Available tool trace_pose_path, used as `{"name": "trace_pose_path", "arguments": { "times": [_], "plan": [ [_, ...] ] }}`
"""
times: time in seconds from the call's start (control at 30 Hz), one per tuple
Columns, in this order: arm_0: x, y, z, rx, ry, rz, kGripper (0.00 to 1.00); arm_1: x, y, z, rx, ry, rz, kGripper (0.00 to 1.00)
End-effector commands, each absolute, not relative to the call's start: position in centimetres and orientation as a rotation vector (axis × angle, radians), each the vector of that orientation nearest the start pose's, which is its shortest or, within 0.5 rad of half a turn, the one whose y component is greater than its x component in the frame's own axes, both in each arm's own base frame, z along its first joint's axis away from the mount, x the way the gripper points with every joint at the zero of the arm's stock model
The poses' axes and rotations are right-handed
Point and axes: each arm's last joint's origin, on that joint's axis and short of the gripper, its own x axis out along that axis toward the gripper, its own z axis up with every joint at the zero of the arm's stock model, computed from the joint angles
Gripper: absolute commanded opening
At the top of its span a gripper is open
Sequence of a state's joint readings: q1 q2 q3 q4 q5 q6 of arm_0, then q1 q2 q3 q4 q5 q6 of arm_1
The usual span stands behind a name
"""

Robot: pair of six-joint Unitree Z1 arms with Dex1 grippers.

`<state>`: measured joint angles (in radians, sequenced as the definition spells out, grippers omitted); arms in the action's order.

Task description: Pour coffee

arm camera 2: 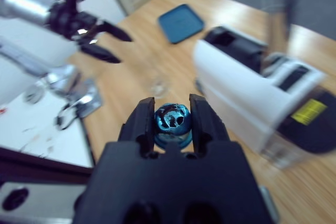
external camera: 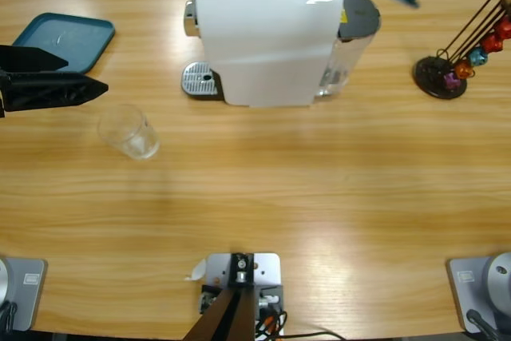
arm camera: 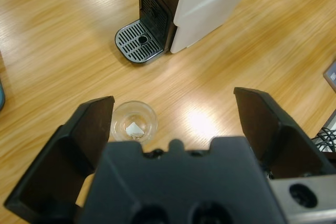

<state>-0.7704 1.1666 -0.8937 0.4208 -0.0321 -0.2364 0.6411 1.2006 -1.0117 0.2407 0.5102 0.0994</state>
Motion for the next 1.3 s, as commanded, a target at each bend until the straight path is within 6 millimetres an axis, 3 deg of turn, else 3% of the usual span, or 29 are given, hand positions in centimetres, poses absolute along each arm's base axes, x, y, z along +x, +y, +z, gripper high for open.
{"name": "trace_pose_path", "arguments": {
  "times": [0.03, 0.13, 0.23, 0.53, 0.7, 0.9, 1.1, 1.3],
  "plan": [
    [12.0, -12.0, 33.5, 0.058, 0.776, -0.667, 0.996, 19.9, 23.3, 38.4, 0.065, 0.584, 1.37, 0.227],
    [12.0, -12.0, 33.6, 0.058, 0.772, -0.666, 0.996, 23.0, 26.5, 38.3, 0.071, 0.572, 1.402, 0.227],
    [12.0, -12.0, 33.4, 0.061, 0.777, -0.665, 0.996, 25.0, 28.5, 38.3, 0.068, 0.553, 1.41, 0.227],
    [12.4, -12.4, 32.9, 0.066, 0.796, -0.663, 0.996, 27.7, 30.4, 34.8, 0.029, 0.531, 1.29, 0.241],
    [12.2, -12.2, 32.8, 0.064, 0.795, -0.663, 0.996, 29.0, 30.3, 33.4, 0.047, 0.535, 1.164, 0.241],
    [12.2, -12.2, 32.7, 0.063, 0.803, -0.661, 0.996, 28.7, 29.1, 32.4, 0.068, 0.545, 0.999, 0.246],
    [12.1, -12.2, 32.7, 0.062, 0.803, -0.665, 0.996, 28.6, 28.5, 31.1, 0.201, 0.549, 0.937, 0.246],
    [12.0, -12.1, 32.7, 0.06, 0.8, -0.668, 0.996, 28.7, 27.7, 30.6, 0.226, 0.544, 0.891, 0.246]
  ]
}}
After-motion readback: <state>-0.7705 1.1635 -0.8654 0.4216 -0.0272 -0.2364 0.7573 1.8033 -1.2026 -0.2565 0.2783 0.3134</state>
